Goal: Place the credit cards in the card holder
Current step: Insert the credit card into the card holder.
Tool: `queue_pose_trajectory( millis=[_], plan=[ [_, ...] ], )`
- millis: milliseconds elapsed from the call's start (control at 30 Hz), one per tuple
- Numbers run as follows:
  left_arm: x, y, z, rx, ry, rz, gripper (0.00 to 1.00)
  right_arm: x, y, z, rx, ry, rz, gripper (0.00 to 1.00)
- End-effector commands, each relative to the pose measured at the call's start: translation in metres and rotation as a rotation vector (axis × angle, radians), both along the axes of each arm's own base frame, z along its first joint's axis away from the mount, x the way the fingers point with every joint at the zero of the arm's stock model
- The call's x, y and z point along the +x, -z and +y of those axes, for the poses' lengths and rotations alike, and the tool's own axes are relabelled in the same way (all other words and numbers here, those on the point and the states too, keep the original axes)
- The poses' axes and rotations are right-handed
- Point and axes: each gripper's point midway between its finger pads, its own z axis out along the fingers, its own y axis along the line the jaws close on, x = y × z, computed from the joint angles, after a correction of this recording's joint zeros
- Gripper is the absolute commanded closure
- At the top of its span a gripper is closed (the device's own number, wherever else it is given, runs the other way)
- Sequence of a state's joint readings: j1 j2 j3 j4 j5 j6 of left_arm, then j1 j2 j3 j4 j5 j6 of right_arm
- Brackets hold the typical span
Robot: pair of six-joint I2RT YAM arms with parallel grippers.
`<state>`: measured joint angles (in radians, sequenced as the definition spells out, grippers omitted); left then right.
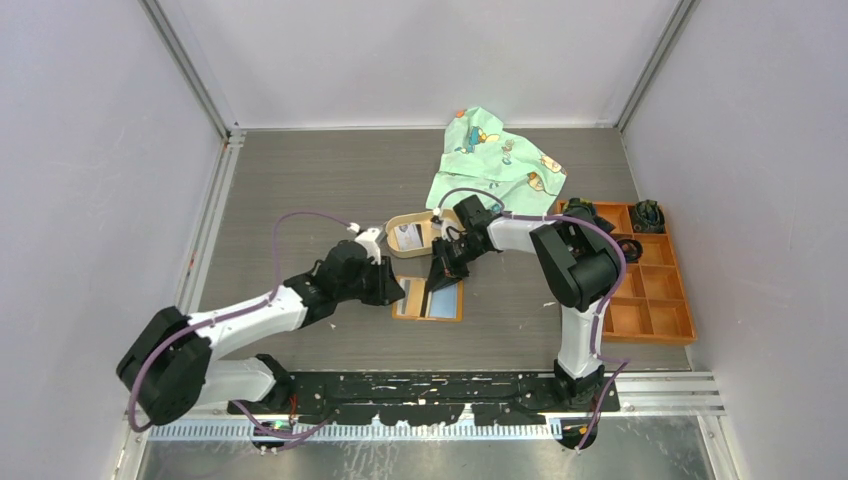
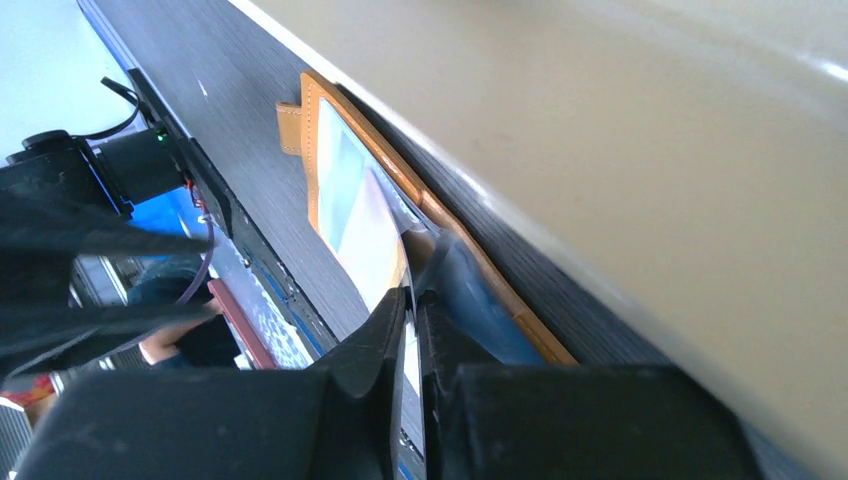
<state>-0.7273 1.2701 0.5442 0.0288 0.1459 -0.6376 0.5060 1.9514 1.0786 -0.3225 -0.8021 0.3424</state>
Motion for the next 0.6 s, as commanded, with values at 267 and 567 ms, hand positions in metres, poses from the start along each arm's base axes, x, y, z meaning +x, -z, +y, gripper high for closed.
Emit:
queue_pose_trajectory(
  millis=[267,567],
  plan=[
    [-0.023,-0.049,-0.081,-0.145,0.088,-0.116,0.88,0.011,0.005,0.000,-0.038,-0.006,-0.060,0.86],
    [-0.003,-0.019,-0.109,-0.024,-0.006,-0.176,0.91,0.011,0.004,0.001,-0.034,-0.008,-0.057,0.86]
  ],
)
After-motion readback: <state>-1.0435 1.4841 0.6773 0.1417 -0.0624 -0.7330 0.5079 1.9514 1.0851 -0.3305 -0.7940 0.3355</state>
